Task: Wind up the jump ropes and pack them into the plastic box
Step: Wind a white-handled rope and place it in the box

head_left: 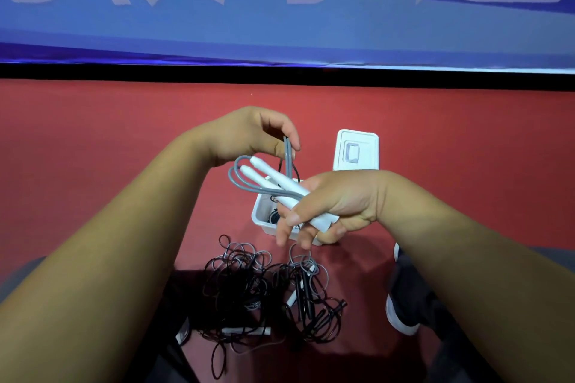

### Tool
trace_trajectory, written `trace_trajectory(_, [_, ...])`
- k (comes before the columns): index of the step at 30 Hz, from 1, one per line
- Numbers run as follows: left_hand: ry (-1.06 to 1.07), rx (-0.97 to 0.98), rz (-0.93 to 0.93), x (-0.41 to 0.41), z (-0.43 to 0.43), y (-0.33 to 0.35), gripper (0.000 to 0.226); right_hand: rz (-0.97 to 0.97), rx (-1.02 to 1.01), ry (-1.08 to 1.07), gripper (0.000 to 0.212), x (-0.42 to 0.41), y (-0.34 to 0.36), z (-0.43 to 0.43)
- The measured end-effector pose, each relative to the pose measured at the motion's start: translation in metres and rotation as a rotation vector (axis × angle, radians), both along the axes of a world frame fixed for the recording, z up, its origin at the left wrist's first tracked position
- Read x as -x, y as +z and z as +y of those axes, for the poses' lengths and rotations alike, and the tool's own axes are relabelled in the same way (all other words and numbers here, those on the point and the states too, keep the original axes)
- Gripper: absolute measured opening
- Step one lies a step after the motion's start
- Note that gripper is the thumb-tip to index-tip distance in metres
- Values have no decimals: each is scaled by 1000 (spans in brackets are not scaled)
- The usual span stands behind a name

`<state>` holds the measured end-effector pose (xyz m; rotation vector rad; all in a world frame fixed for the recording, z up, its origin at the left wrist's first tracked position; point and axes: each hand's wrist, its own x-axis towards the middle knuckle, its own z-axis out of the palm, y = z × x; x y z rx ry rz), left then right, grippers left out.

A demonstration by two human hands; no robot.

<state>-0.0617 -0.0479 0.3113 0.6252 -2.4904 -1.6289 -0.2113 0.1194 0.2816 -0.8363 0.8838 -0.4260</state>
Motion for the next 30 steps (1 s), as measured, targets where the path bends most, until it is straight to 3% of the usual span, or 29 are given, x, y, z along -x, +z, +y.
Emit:
trace_trajectory(10, [-1, 269, -37, 11, 22, 27, 23, 224, -73, -306, 9, 6, -13, -9])
trace_trajectory(18, [-99, 462, -105, 1, 20, 44, 26, 97, -86, -651, 12, 19, -18, -19])
trace_trajectory(21, [-65, 501, -157, 0, 17, 39, 30, 64, -51, -781, 14, 26, -23, -25])
trace_trajectory(23, [-3, 555, -216, 3, 17, 32, 20, 32, -32, -838, 14, 27, -25, -28])
trace_trajectory(25, [59, 634, -305, 5, 17, 24, 10, -4, -22, -872, 14, 27, -25, -30])
trace_trajectory(30, [108, 793, -390, 6, 16, 2, 21, -59, 18, -830, 23, 23, -13, -29])
